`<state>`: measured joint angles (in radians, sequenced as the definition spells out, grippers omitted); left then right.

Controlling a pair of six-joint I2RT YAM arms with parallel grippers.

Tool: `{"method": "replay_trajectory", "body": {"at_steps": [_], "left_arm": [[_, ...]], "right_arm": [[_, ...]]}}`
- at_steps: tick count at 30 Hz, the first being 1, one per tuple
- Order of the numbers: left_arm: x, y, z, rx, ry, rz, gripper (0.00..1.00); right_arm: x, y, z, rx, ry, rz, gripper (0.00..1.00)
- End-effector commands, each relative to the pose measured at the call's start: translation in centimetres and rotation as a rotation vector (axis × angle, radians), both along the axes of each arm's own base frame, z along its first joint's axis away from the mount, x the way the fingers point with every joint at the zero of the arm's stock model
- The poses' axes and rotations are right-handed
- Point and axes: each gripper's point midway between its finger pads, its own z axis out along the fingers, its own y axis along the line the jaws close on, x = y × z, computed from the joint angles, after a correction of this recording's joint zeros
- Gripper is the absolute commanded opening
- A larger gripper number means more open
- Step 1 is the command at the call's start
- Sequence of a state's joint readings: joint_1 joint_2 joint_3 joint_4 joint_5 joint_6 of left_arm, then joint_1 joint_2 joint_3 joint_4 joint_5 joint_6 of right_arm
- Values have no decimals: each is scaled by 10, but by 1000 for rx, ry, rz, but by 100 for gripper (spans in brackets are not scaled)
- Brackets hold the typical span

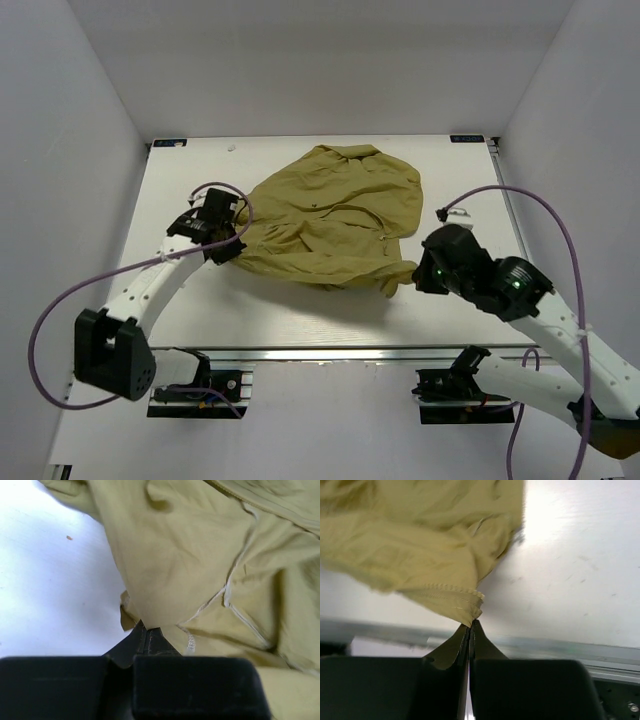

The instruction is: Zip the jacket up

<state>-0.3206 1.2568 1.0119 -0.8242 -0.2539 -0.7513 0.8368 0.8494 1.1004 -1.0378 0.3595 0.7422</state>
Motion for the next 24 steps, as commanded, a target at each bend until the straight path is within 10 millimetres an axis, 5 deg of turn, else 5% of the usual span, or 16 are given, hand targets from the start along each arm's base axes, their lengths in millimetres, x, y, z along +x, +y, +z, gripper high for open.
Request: {"method": "replay_trajectory", "body": {"at_steps": [1,5,8,9,10,12,15,19,24], "left_arm": [[20,11,-12,59,34,25,0],[54,21,-30,54,54,64,0],[80,33,-47,53,90,109,0],[96,33,-38,54,65,108,0],[101,35,-52,76,108,110,27],[124,30,-38,80,92,81,63],[146,24,-28,73,74,36,98],[157,27,6,92,7,34,98],[133,12,32,12,-28,-53,98]], "right_arm": [[49,-18,17,-121,-130,-136,0],[115,-27,11,-67,-136,-184,0],[151,-19,-21,11,-53,-122,0],[158,-16,-29,5,-30,-101,0],[174,-15,-43,-34,8,-90,0],[185,-8,-69,-83,91,-34,0],[206,-3,-84,-128,122,19,34],[232,-7,-92,-181,126,-3,45],[257,10,-75,-145,66,61,53]]}}
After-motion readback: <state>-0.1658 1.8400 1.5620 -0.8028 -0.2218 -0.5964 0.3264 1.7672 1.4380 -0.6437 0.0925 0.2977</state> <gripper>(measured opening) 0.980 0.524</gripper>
